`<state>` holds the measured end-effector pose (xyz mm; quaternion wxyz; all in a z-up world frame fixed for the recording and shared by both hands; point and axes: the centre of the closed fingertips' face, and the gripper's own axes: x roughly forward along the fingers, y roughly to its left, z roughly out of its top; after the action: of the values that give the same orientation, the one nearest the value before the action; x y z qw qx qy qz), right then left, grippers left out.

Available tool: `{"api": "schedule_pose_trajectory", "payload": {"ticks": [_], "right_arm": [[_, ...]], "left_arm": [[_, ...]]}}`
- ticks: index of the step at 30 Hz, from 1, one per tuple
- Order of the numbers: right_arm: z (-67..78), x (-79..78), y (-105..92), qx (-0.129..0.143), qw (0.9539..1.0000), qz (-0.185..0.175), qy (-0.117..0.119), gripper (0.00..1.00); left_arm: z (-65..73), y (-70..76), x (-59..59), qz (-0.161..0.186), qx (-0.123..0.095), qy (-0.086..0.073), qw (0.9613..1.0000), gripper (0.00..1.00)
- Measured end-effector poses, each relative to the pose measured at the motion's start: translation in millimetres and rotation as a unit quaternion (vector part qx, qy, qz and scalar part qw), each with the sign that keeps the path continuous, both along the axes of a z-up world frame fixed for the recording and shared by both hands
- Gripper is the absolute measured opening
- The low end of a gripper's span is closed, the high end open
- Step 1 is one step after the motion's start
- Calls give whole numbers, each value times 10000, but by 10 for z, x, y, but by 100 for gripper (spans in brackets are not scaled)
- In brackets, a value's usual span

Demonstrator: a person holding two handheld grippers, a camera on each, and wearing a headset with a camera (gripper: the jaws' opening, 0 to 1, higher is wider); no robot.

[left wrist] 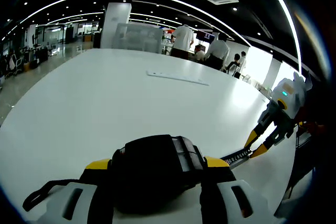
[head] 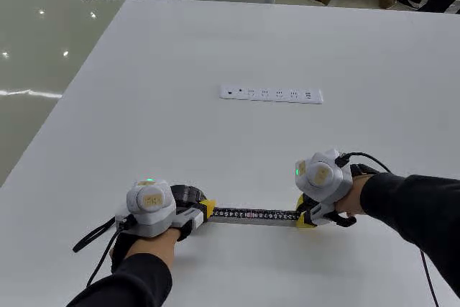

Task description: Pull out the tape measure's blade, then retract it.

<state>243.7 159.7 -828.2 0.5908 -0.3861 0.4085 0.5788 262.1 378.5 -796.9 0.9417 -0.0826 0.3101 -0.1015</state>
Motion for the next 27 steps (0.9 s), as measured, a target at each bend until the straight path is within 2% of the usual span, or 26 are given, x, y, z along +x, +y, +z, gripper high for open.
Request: {"api": "schedule_pose_trajectory", "payload": {"ticks": [27], "right_arm": [[0,4,269,226,9997,-10,-30,13]], "left_arm": [[-5,-13,-9,-85,-13,31,10000,62]]}}
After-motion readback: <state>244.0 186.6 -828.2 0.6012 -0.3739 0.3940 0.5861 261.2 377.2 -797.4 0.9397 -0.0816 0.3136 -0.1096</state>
